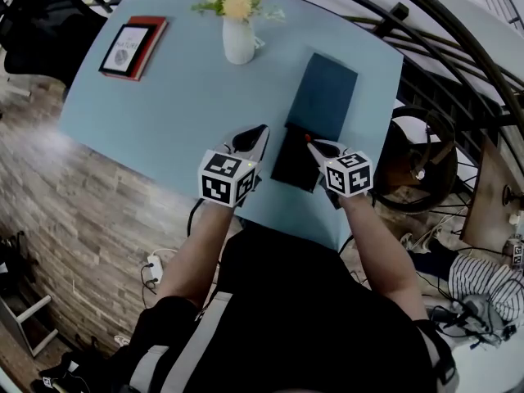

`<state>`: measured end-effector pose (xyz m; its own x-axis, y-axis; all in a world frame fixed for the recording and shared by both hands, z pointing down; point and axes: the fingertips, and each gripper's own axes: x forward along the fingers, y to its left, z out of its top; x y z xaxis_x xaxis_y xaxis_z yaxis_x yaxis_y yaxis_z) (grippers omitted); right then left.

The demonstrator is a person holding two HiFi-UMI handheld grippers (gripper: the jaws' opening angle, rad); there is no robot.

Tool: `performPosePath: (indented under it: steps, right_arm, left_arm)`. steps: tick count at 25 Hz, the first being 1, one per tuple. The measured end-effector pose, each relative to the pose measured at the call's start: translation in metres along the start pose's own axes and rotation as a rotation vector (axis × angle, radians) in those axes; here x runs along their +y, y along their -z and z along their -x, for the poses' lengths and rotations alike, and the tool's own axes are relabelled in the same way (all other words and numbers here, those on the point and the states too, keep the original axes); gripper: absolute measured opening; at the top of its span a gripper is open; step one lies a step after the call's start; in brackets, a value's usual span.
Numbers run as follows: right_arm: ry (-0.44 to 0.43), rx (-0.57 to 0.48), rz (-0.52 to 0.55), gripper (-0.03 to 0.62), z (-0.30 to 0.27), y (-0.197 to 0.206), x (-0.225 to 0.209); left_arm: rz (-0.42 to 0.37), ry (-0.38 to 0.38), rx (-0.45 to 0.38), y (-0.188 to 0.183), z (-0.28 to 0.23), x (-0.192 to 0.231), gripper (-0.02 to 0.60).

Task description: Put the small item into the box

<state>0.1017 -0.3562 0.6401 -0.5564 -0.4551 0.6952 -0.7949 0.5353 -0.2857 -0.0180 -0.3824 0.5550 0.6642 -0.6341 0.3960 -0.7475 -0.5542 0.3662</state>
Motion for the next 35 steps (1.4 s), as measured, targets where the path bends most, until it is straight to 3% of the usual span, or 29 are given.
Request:
performPosePath:
  steps: [7,12,14,23,35]
  right_arm:
    - [0.011,0.170,0.162,0.014,-0.021,0.018,0.003]
    - [0.031,0.330,0.423,0.014,-0.038,0.037,0.004]
    - [0.023,0.379,0.479,0.014,-0.043,0.041,0.008]
    - [-0.001,0.486,0.514,0.014,-0.055,0.051,0.015]
    - [-0.038,0.520,0.489,0.021,-0.049,0.054,0.023]
  left_arm:
    - [0.031,-0.009,0.002,0.010,0.004,0.005,0.008]
    - [0.037,-0.020,-0.013,0.008,0.014,0.008,0.008]
    - [0.040,-0.028,-0.015,0.009,0.019,0.011,0.008]
    - [0.051,-0.050,-0.013,0.016,0.035,0.018,0.008]
    - [0.039,-0.055,0.008,0.022,0.043,0.010,0.008]
